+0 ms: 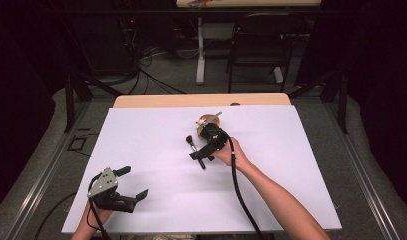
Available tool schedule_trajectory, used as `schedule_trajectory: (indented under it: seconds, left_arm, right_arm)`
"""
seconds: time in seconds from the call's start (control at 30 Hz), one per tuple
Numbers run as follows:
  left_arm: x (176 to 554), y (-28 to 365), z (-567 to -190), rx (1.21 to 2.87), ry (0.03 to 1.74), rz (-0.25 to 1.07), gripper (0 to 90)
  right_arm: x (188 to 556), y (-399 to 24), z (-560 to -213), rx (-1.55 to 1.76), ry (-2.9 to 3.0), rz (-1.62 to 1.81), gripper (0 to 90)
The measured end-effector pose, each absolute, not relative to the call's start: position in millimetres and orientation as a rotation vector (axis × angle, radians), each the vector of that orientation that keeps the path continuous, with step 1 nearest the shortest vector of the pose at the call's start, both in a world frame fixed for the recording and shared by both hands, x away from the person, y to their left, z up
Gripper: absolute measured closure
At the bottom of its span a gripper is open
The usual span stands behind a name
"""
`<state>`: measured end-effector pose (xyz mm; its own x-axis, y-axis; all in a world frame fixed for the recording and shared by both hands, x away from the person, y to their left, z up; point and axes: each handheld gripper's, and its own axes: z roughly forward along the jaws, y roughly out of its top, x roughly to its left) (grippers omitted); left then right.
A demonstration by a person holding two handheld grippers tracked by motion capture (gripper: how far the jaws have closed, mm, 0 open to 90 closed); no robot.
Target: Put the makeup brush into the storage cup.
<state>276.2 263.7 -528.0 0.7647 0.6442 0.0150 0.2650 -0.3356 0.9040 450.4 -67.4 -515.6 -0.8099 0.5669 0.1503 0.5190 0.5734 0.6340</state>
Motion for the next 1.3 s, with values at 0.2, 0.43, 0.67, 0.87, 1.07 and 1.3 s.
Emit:
schedule_trajectory:
  seconds: [0.2, 0.43, 0.67, 0.87, 1.07, 1.3]
  left_arm:
    - [276.2, 263.6, -528.1, 1.921, 0.690, 0.455, 0.0]
    - [276.2, 263.7, -528.0, 1.921, 0.688, 0.455, 0.1]
    - [276.1, 264.0, -527.9, 1.920, 0.686, 0.453, 0.0]
    - [276.1, 264.0, -527.9, 1.922, 0.687, 0.453, 0.0]
    - [276.1, 264.2, -527.9, 1.922, 0.687, 0.451, 0.0]
    - [276.1, 264.1, -527.9, 1.923, 0.687, 0.451, 0.1]
  right_arm:
    - [454.3, -61.3, -517.8, 0.978, 2.756, 0.974, 0.0]
    - [459.1, -52.1, -518.3, 1.021, 2.750, 0.904, 3.1]
    - [465.9, -42.4, -518.7, 1.085, 2.751, 0.784, 18.5]
    - [470.3, -37.2, -518.1, 1.125, 2.747, 0.716, 31.1]
    - [474.5, -35.5, -520.4, 1.177, 2.765, 0.659, 49.6]
    - [475.7, -34.4, -522.2, 1.218, 2.783, 0.595, 56.0]
